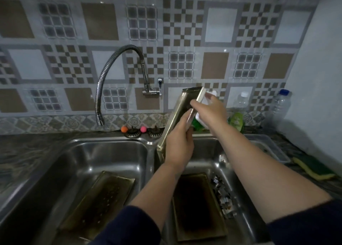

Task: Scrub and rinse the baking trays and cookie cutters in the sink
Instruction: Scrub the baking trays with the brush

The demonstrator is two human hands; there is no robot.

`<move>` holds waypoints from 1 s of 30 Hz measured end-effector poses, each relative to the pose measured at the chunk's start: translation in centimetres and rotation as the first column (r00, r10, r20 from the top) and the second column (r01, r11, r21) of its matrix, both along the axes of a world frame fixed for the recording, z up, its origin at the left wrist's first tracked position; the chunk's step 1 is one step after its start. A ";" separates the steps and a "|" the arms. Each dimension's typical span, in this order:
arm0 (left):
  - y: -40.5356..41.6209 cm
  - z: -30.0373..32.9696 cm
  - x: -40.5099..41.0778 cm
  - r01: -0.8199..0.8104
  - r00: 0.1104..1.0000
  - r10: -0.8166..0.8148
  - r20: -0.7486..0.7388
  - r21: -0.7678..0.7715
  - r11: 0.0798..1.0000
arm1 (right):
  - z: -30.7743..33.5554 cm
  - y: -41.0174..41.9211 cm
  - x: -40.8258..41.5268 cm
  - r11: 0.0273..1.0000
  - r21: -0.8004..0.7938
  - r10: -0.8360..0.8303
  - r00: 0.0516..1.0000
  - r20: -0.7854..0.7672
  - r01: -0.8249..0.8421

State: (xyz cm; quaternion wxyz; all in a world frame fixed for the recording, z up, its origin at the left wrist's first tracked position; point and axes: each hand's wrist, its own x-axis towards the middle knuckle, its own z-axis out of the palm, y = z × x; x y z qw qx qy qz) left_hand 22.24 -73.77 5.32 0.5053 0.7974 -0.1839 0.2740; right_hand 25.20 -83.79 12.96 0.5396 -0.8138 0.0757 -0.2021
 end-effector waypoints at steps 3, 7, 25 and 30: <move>2.7 0.1 0.7 0.094 0.995 -0.095 0.033 0.032 0.995 | 0.4 0.1 -0.8 0.999 0.049 0.004 1.000 0.024 -0.005; 9.2 -1.9 3.7 -0.139 0.947 0.208 -0.243 0.275 0.951 | -0.5 1.3 -1.2 0.994 0.069 0.088 0.996 -0.025 -0.086; 31.0 -12.8 -1.8 -0.098 0.566 0.278 -0.776 0.271 0.958 | -14.3 16.0 -1.0 0.935 -0.203 0.215 0.920 -0.329 -0.291; 33.3 -16.4 -1.8 -0.029 0.484 0.346 -0.804 0.381 0.924 | -16.9 16.7 -1.5 0.738 -0.611 0.017 0.914 -0.406 -0.285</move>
